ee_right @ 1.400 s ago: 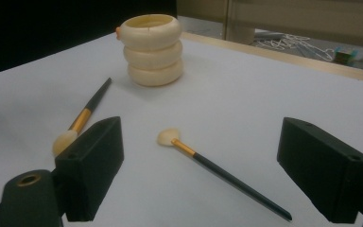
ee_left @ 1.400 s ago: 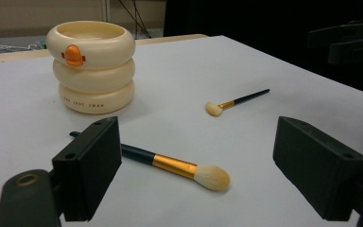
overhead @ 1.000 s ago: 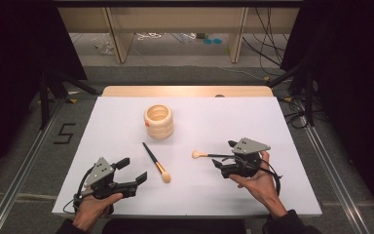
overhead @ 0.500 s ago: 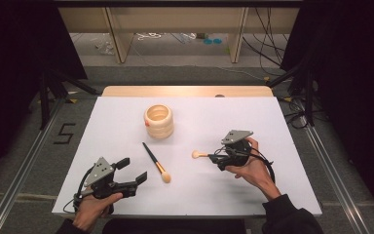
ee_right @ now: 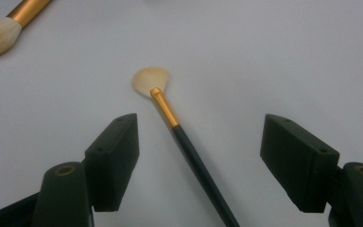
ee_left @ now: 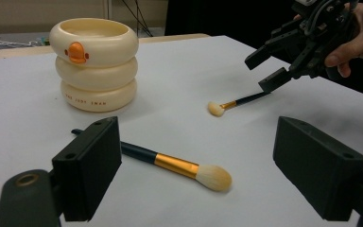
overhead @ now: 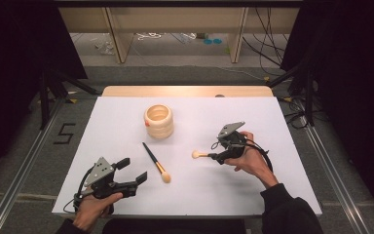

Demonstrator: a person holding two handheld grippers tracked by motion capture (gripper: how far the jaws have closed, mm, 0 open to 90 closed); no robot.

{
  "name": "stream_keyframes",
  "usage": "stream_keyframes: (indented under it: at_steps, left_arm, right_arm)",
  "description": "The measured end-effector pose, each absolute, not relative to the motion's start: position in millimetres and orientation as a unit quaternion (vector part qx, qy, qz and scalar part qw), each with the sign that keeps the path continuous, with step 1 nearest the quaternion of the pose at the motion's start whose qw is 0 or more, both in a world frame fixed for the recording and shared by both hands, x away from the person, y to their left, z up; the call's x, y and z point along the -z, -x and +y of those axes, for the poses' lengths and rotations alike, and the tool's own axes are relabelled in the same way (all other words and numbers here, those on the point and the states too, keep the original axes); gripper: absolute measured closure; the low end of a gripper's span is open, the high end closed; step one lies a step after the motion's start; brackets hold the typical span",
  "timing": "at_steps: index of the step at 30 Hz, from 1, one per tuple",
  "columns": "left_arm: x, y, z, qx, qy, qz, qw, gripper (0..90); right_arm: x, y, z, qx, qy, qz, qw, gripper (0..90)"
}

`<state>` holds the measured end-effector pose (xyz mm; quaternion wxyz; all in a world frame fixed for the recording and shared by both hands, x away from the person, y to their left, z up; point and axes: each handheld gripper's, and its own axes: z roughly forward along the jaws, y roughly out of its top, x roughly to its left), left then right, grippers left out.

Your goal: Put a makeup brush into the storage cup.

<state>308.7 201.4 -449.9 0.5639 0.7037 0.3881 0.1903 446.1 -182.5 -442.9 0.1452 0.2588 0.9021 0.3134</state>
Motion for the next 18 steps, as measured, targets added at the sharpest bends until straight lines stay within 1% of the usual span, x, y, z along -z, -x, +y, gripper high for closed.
stream_keyframes:
  at_steps: [1, 8, 11, 14, 15, 18]
  left_arm:
    - [449.9, -308.7, 201.4, -0.190, -0.704, 0.388, 0.564, 15.8]
    - [449.8, -308.8, 201.2, -0.191, -0.704, 0.388, 0.564, 15.8]
    - [449.8, -308.8, 201.5, -0.191, -0.703, 0.388, 0.564, 15.8]
    - [449.7, -308.9, 201.4, -0.191, -0.703, 0.389, 0.564, 15.8]
    - [449.7, -308.9, 201.5, -0.191, -0.703, 0.389, 0.564, 15.8]
    - [449.7, -309.0, 201.9, -0.191, -0.704, 0.388, 0.563, 15.8]
  right_arm:
    - [444.3, -447.1, -181.7, -0.308, -0.257, 0.906, 0.136, 30.0]
    - [445.6, -456.0, -178.5, -0.285, -0.247, 0.916, 0.136, 30.6]
    - [443.6, -464.8, -177.7, -0.273, -0.241, 0.923, 0.121, 32.9]
    - [444.4, -468.0, -176.5, -0.272, -0.239, 0.924, 0.123, 35.2]
    - [443.3, -470.9, -175.2, -0.266, -0.234, 0.928, 0.114, 37.8]
    - [442.0, -473.2, -174.2, -0.259, -0.226, 0.933, 0.107, 38.5]
